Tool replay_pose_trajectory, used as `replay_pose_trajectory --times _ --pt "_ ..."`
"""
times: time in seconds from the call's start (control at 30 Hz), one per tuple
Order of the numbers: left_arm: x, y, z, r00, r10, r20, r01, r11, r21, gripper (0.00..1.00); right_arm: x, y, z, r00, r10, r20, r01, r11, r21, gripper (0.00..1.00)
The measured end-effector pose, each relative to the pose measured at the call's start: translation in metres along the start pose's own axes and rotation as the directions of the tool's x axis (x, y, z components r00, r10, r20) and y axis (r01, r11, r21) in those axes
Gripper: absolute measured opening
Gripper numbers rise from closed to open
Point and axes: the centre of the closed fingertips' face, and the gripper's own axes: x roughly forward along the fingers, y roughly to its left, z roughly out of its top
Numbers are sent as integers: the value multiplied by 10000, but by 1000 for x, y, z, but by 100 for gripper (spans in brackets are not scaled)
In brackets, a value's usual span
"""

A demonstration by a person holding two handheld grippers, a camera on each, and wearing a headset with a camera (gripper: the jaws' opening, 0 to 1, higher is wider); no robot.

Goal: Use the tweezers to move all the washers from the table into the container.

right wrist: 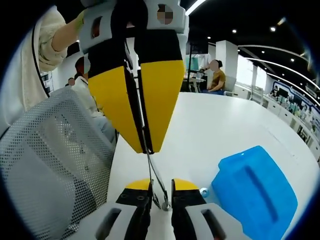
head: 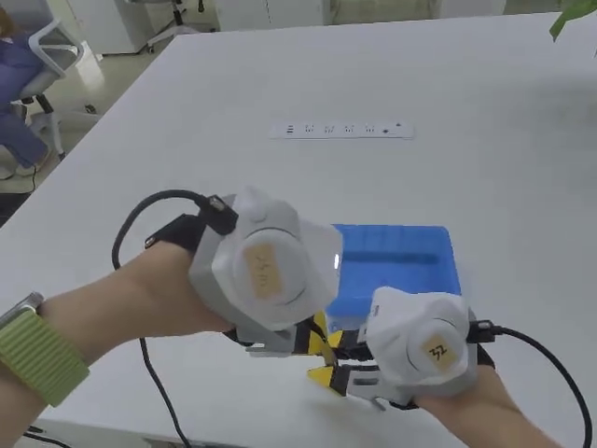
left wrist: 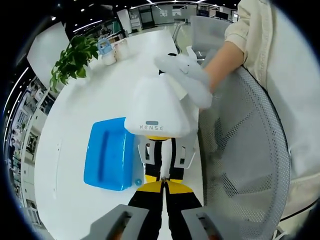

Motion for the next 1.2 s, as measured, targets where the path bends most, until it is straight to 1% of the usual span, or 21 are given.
replay_pose_trajectory --times 0.07,0.2,0.3,0.37,0.47,0.57,0.63,0.7,0.73,0.77,0.8,0.83,0.87,0.9,0.93,0.97,1.03,1.07,1.1,1.13,1.2 --pt "0 2 -1 10000 49 37 -49 9999 -101 0 0 2 -1 10000 94 -21 -94 9999 88 12" --pt "1 4 -10 9992 101 -390 -106 9999 -127 0 -7 9 3 9998 166 -74 -167 9998 -66 16" --pt "0 3 -11 9995 95 -314 -101 9997 -205 0 -14 12 3 9997 106 -198 -110 9997 -206 18" --pt "-1 4 -12 9995 123 -282 -130 9996 -266 0 -18 12 3 9997 20 -253 -24 9999 -130 20" --pt "-1 4 -11 9997 111 -236 -119 9993 -344 0 -21 10 7 9999 -46 -126 46 10000 -3 19" --pt "0 4 -9 9998 69 -207 -75 9996 -267 0 -21 4 10 9998 -140 -118 141 9999 96 15" --pt "1 3 -7 9999 23 -151 -27 9996 -281 0 -19 0 11 9997 -165 -162 167 9998 111 15" --pt "2 2 -4 10000 1 30 0 9990 -436 0 -19 -2 12 9996 -168 -240 170 9998 82 13" --pt "3 1 -3 9999 -35 120 42 9985 -539 0 -19 0 13 9995 12 -301 -12 10000 9 9" --pt "3 4 -4 9999 135 89 -130 9987 -487 0 -19 8 11 9975 553 -445 -546 9984 177 4" --pt "3 3 -5 10000 59 20 -58 9986 -530 0 -19 2 9 9982 120 -582 -109 9998 187 4" --pt "3 4 -6 9999 133 33 -130 9984 -556 0 -18 2 11 9981 276 -557 -264 9994 225 3" --pt "4 5 -6 9997 159 182 -146 9976 -682 0 -18 2 10 9974 351 -637 -329 9989 346 3" --pt "5 7 -7 9988 308 383 -272 9955 -907 0 -18 1 10 9973 388 -624 -345 9970 688 3" --pt "5 12 -6 9965 579 607 -513 9932 -1042 0 -18 -1 10 9979 308 -565 -263 9966 786 3" --pt "4 14 -5 9931 714 928 -592 9901 -1276 0 -18 -2 10 9981 309 -528 -260 9954 919 2" --pt "0 17 -3 9813 1105 1575 -739 9723 -2218 6 -20 -6 10 9992 222 -327 -169 9878 1546 2" --pt "-5 19 -1 9677 1437 2073 -794 9536 -2904 11 -20 -8 10 9996 240 -159 -206 9820 1878 2" --pt "-9 21 0 9556 1729 2386 -894 9417 -3244 13 -21 -10 9 9998 180 -67 -162 9777 2094 2" --pt "-14 24 0 9357 2160 2788 -1028 9232 -3704 18 -22 -12 9 9998 161 84 -176 9706 2401 2" --pt "-19 26 -4 9119 2754 3045 -1194 8875 -4451 26 -24 -14 7 9998 99 153 -136 9653 2610 2"
